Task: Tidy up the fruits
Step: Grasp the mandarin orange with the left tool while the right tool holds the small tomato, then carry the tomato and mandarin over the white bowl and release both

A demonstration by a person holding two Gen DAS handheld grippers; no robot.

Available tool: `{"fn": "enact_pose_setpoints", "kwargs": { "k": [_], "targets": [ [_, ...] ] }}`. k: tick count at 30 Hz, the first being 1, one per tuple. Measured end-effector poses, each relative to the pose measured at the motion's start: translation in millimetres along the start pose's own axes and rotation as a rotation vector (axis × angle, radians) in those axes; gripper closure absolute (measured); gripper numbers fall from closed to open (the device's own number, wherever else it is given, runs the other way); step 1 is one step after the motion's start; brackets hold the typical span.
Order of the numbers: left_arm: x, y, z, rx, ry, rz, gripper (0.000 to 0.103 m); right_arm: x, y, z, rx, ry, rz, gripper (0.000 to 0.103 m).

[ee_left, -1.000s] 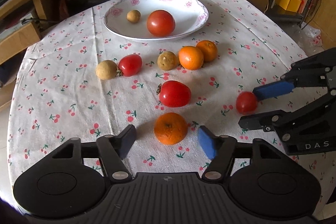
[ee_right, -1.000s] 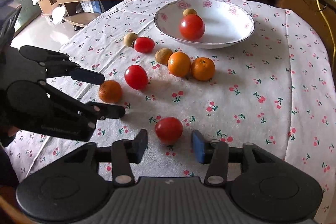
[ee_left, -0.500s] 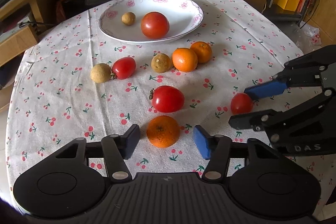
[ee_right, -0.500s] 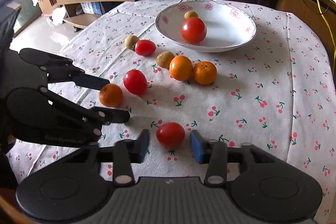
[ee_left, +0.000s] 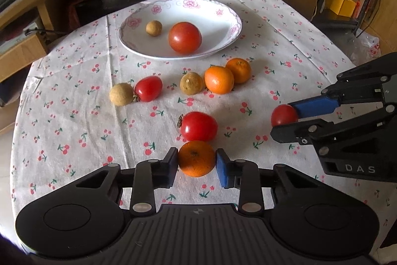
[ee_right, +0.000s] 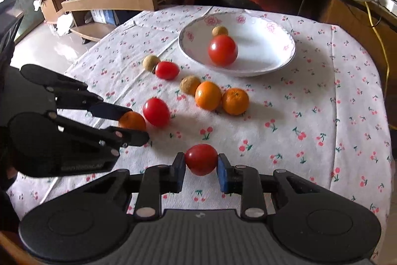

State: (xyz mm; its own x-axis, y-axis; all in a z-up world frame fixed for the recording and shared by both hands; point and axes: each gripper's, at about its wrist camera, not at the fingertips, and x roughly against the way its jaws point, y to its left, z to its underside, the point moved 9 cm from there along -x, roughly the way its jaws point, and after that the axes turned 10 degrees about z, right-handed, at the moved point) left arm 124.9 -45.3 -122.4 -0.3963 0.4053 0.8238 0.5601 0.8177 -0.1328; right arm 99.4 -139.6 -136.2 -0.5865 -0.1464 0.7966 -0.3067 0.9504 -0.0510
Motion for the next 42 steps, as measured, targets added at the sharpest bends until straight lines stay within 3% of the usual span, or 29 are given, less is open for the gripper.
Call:
{"fn": "enact_pose_setpoints", "kwargs": {
  "k": [7,23,32,42],
  "targets": [
    [8.0,0.3,-10.1,0.008,-0.033,0.007,0.063,3.4,-6.5,-10.2,-0.030,-0.026,0.007,0.074],
    [14.6,9.7,-76.1,0.011,-0.137,-0.020,0.063,2.0,-29.1,-71.5,-0.084,-0.125,0.060,0.074],
    [-10.0,27.7,-104.4,0.022,-0.137,-0.051,0.063,-23.8,-48.4,-96.4,-0.122,-0.130,0.073,0.074],
    [-23.2,41.1,-111.5,0.044,-0.136,-0.077,0.064,-40.3,-54.9,-107.9,-0.127,-0.136,0.068,0.074]
  ]
}}
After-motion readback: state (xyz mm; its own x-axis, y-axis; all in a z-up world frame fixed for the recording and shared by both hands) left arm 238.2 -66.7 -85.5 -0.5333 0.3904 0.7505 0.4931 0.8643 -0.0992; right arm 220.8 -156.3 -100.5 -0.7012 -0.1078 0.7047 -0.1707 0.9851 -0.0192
